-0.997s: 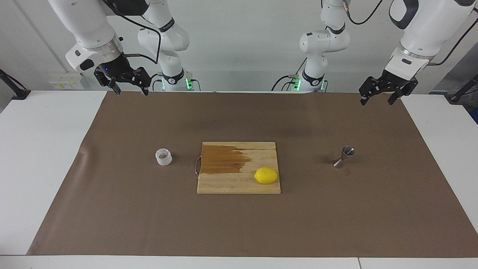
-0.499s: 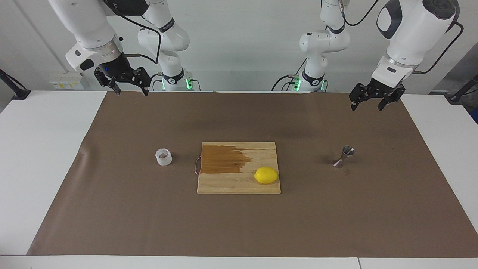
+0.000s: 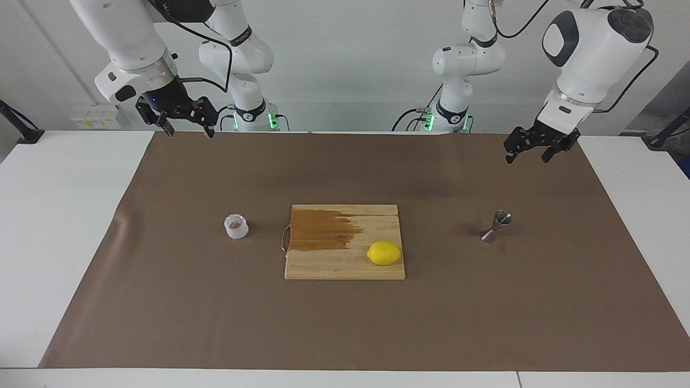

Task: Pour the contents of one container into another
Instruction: 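Move the left gripper open toward the small silver cup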

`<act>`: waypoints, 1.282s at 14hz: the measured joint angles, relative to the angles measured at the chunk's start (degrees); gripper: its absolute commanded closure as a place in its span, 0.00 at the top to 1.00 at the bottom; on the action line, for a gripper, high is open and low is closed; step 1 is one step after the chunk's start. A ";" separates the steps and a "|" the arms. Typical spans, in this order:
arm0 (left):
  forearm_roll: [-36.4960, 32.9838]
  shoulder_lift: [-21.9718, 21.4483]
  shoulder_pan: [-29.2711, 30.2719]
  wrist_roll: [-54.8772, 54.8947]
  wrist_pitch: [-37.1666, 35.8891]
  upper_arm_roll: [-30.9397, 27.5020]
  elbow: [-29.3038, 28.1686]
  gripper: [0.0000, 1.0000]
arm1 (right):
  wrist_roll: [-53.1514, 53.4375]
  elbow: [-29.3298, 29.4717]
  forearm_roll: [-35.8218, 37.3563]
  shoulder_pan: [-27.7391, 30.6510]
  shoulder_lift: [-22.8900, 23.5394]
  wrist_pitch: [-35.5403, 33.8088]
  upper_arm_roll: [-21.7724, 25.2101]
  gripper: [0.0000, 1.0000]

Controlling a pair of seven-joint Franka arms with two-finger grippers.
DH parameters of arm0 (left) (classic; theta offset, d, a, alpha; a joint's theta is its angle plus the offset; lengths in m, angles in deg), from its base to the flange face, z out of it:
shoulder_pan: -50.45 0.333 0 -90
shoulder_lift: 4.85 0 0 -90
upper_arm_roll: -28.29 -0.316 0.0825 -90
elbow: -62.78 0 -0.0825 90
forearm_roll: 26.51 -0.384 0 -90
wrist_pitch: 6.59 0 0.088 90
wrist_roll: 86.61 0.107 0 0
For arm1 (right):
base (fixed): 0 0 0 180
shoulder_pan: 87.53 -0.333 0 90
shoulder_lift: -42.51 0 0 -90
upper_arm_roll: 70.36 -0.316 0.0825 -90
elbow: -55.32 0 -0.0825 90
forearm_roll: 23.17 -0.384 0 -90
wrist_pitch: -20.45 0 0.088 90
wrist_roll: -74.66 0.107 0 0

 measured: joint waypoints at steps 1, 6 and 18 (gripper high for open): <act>2.66 0.31 0.96 -4.47 -1.33 -0.06 -0.55 1.00 | 0.00 0.00 0.00 0.00 0.00 0.00 0.00 1.00; 12.30 6.55 4.75 -18.33 -6.41 -0.18 -1.39 1.00 | 0.00 0.00 0.00 0.00 0.00 0.00 0.00 1.00; 38.96 20.38 16.33 -30.30 -8.25 -0.17 3.82 1.00 | 0.00 0.00 0.00 0.00 0.00 0.00 0.00 1.00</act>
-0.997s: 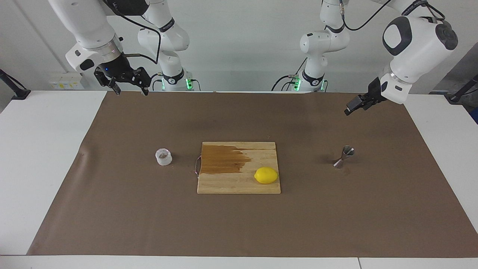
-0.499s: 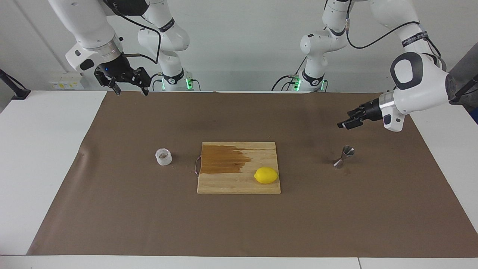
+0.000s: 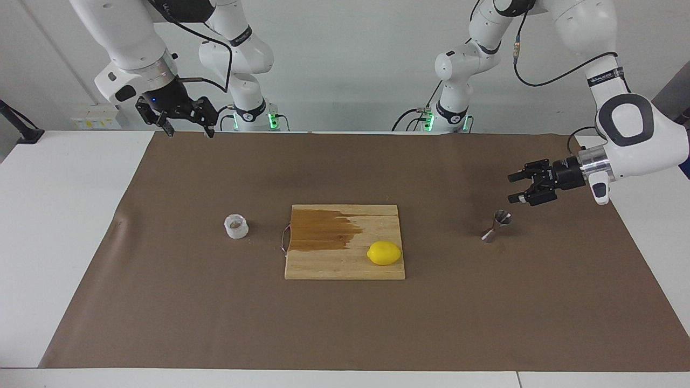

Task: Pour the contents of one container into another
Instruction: 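Move the left gripper open toward the small silver cup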

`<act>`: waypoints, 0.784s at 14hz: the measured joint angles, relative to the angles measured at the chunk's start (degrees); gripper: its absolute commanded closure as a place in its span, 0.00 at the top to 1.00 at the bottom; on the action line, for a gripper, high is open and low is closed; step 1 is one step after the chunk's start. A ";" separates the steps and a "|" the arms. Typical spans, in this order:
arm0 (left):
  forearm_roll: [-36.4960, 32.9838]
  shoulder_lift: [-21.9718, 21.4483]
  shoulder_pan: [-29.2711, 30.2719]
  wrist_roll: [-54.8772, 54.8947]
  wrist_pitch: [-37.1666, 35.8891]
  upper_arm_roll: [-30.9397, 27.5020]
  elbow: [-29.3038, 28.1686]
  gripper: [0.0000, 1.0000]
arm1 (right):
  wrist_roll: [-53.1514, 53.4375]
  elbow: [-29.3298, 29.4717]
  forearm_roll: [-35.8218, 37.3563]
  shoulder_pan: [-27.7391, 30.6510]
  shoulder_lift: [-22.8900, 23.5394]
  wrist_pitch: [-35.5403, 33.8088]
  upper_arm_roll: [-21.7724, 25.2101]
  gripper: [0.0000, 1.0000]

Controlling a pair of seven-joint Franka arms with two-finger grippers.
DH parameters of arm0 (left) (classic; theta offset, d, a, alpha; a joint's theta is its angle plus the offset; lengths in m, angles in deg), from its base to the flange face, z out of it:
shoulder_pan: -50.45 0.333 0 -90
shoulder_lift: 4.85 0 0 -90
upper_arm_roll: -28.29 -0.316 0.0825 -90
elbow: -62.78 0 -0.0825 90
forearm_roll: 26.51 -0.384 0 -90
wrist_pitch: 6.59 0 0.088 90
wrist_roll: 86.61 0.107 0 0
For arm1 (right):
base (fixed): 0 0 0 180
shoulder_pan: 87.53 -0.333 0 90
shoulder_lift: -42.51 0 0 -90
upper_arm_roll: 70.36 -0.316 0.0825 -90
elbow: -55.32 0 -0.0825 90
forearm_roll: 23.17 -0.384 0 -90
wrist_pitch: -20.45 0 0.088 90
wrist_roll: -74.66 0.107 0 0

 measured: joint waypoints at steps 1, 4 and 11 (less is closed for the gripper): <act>1.68 0.94 0.71 -0.45 0.71 -0.02 0.01 1.00 | 0.00 0.00 0.00 0.00 0.00 0.00 0.00 1.00; 5.25 4.17 2.85 -0.82 2.40 0.00 -0.12 1.00 | 0.00 0.00 0.00 0.00 0.00 0.00 0.00 1.00; 10.89 6.12 4.08 -1.84 6.10 0.17 -6.51 1.00 | 0.00 0.00 0.00 0.00 0.00 0.00 0.00 1.00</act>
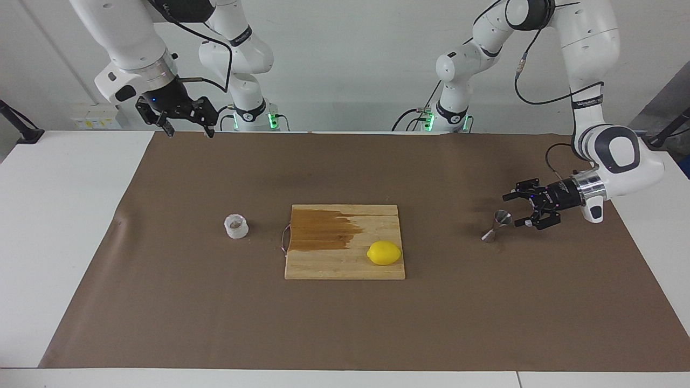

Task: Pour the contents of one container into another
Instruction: 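Move the left gripper open toward the small silver cup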

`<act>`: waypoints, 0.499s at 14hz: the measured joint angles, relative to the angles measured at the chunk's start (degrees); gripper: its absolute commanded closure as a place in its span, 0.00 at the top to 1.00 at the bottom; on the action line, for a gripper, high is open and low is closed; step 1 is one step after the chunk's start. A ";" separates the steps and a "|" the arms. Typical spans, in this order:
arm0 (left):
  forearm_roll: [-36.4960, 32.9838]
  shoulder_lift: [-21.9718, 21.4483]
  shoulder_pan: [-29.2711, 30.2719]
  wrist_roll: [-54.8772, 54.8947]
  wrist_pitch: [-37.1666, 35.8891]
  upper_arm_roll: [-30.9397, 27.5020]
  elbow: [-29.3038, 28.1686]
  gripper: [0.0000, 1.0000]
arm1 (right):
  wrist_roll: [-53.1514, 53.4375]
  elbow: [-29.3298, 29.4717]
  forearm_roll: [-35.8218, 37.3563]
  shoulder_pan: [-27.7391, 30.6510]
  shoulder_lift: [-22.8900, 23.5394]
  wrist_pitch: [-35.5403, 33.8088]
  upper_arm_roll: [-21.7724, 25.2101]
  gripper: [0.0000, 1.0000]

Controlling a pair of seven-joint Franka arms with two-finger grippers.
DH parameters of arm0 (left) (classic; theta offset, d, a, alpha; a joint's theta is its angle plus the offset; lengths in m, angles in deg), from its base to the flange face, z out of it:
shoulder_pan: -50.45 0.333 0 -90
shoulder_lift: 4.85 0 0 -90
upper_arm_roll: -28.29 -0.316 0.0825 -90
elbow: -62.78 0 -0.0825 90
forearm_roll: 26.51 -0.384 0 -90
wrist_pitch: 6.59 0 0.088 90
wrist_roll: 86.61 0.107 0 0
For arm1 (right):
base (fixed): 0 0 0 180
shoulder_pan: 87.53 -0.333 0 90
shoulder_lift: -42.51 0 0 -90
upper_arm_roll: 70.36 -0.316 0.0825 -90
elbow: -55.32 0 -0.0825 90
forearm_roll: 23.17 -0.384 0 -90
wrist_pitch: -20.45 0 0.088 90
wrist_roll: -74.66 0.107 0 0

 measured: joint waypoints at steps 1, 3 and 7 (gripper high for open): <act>0.18 0.00 0.00 -0.13 0.33 0.00 -0.16 1.00 | 0.00 0.00 0.00 0.00 0.00 0.00 0.00 1.00; 1.41 -0.01 0.01 -0.66 0.84 0.01 -0.47 1.00 | 0.00 0.00 0.00 0.00 0.00 0.00 0.00 1.00; 3.91 -0.01 0.01 -5.68 2.42 0.22 -1.22 1.00 | 0.00 0.00 0.00 0.00 0.00 0.00 0.00 1.00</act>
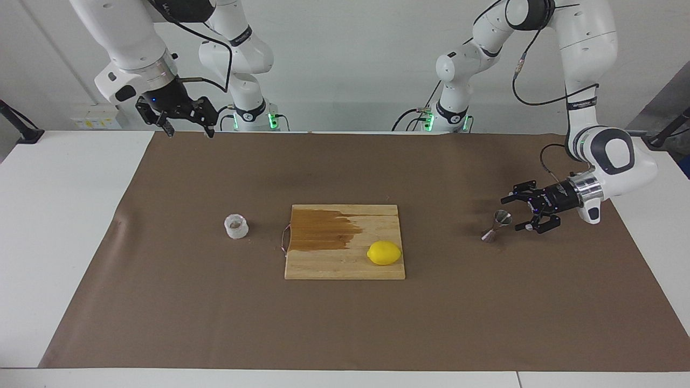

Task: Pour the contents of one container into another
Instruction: 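Move the left gripper open toward the small silver cup, then close the left gripper around the small silver cup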

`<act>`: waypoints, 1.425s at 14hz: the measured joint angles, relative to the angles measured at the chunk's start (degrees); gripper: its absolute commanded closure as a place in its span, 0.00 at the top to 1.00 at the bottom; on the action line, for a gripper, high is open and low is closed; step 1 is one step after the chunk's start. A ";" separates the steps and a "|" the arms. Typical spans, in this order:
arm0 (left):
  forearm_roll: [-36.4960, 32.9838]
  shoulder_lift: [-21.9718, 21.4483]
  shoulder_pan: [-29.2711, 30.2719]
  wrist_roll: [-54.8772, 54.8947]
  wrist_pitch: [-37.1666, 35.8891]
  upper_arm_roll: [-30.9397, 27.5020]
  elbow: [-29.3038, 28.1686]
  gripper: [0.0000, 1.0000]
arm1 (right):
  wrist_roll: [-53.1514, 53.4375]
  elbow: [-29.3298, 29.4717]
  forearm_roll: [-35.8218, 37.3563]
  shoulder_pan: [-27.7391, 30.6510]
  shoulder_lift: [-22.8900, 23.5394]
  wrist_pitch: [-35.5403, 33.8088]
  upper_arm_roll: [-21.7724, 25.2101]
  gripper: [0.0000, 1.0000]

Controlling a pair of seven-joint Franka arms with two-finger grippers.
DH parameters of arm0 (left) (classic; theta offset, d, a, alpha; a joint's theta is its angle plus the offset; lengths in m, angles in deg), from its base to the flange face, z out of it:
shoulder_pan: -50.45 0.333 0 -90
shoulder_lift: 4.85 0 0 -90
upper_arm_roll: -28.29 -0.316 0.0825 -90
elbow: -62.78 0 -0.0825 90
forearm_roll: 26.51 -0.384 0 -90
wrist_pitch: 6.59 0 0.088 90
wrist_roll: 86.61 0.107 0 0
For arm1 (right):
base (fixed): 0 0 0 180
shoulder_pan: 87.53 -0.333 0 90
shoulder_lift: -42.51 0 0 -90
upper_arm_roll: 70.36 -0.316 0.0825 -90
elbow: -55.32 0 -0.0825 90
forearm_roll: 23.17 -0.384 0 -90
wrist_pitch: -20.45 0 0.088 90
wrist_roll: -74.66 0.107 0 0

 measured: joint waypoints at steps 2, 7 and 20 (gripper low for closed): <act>0.22 0.00 -0.04 -2.03 0.54 0.34 -0.05 1.00 | 0.00 0.00 0.00 0.00 0.00 0.00 0.00 1.00; 0.25 0.00 -0.17 -3.87 1.50 0.78 -0.42 1.00 | 0.00 0.00 0.00 0.00 0.00 0.00 0.00 1.00; 0.30 0.00 -1.10 -4.01 3.21 1.24 -1.55 1.00 | 0.00 0.00 0.00 0.00 0.00 0.00 0.00 1.00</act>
